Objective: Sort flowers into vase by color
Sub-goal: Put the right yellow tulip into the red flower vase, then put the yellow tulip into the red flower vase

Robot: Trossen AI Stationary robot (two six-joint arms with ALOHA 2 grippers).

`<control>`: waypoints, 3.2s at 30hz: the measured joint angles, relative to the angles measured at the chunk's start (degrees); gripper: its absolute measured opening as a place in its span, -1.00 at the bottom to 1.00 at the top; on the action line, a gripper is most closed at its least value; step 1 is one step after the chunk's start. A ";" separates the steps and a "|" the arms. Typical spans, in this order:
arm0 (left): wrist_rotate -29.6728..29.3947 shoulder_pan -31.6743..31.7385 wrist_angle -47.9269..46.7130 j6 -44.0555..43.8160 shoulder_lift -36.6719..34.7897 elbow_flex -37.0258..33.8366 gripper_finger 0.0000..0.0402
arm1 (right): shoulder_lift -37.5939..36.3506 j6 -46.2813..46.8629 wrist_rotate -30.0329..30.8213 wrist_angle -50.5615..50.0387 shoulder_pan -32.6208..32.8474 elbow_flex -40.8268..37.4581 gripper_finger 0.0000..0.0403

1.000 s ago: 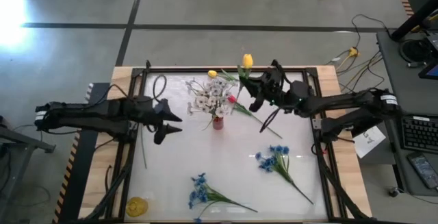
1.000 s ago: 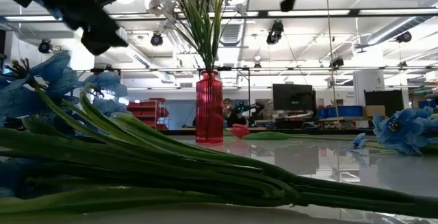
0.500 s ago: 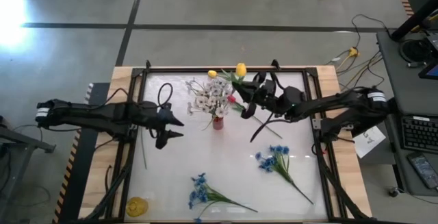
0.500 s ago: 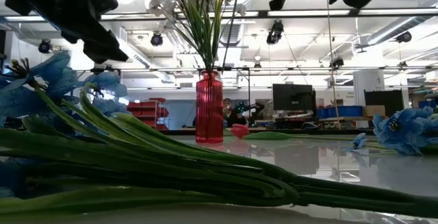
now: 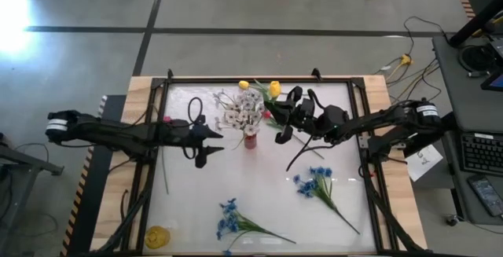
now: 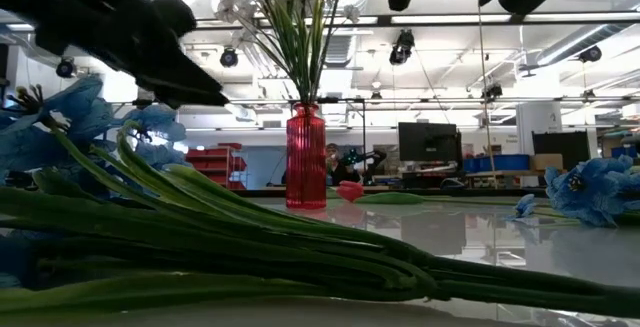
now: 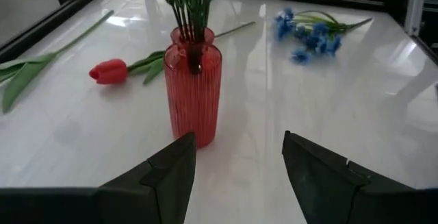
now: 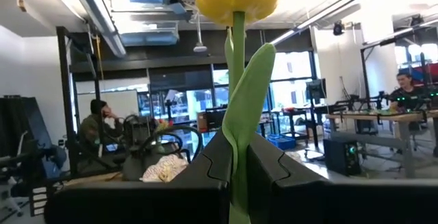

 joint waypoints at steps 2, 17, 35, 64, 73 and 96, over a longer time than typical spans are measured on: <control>-0.11 0.09 2.73 -0.04 3.05 0.21 0.02 | 0.32 0.02 0.00 0.07 -0.01 0.00 -0.94; -2.43 0.78 16.66 -0.07 19.22 3.51 0.02 | 2.19 1.66 -0.24 -2.87 0.01 0.00 -0.94; -4.17 2.74 18.07 -0.15 23.62 8.11 0.02 | 10.85 6.46 0.00 -6.97 -0.04 0.02 -0.94; -5.09 8.22 1.58 1.60 14.84 8.34 0.02 | -10.49 10.13 -2.06 -90.76 -1.42 17.90 0.41; -5.09 8.20 -13.48 -1.59 4.54 8.79 0.02 | -7.67 6.71 -10.43 -96.25 -20.03 12.34 0.35; -5.46 8.13 -16.39 -19.85 -2.99 7.07 0.02 | 37.94 -20.35 -27.50 -85.95 -39.40 40.94 -0.14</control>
